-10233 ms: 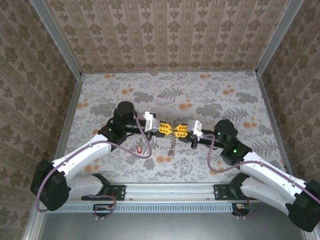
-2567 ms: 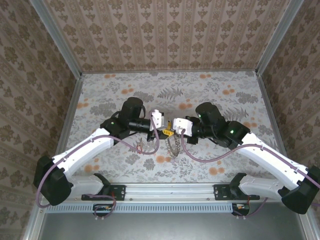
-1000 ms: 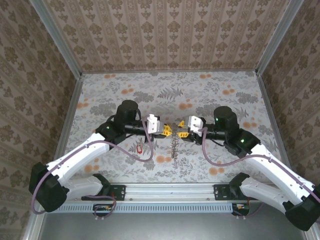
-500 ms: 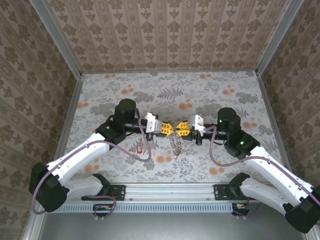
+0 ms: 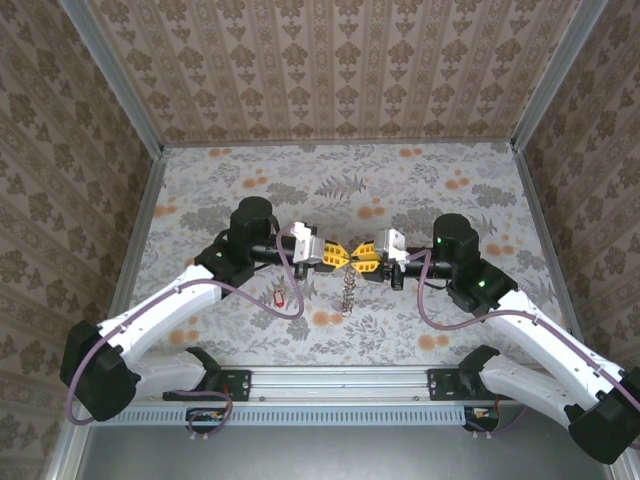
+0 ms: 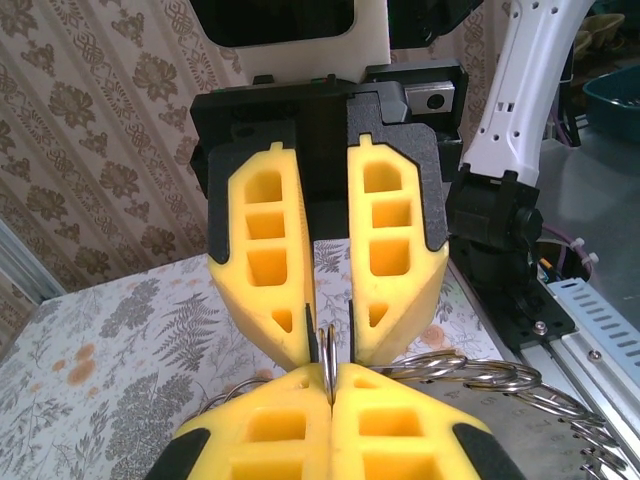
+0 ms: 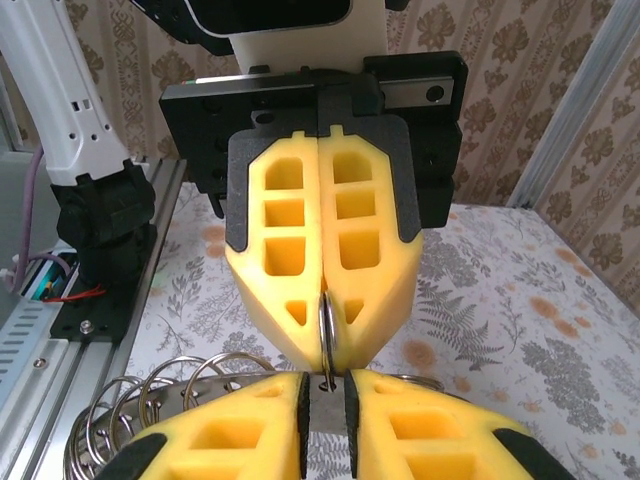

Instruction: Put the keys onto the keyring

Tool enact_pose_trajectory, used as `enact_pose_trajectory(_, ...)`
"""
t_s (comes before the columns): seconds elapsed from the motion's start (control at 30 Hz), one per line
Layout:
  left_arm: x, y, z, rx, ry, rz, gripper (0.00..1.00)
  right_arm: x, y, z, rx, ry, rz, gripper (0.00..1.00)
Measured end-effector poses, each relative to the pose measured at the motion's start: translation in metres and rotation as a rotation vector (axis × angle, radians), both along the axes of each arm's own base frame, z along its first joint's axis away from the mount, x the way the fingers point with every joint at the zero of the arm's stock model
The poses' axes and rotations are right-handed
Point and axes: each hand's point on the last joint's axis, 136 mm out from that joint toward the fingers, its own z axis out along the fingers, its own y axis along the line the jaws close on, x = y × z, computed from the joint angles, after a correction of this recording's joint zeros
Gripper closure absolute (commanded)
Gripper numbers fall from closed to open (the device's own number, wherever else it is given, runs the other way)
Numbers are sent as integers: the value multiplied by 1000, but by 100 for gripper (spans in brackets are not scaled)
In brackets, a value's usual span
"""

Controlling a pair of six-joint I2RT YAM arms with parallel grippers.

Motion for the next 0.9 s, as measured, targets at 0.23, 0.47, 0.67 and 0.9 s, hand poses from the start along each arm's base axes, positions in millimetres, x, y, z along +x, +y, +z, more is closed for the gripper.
enact_pose_trajectory(0.23, 1, -2, 0, -15, 11, -1, 100, 1, -1, 0, 1, 0, -4, 84)
enact_pose_trajectory(0.47, 4, -4, 1, -26, 25, 4, 100, 5, -3, 2, 24, -2, -24, 100)
enact_pose_trajectory(0.67, 10, -5, -5, -3, 26, 50, 82, 11, -6, -4, -5, -21, -79, 100)
enact_pose_trajectory(0.9, 15, -2, -25, 102, 53, 94, 81, 16, -14, -23, -121, -9, -131, 100)
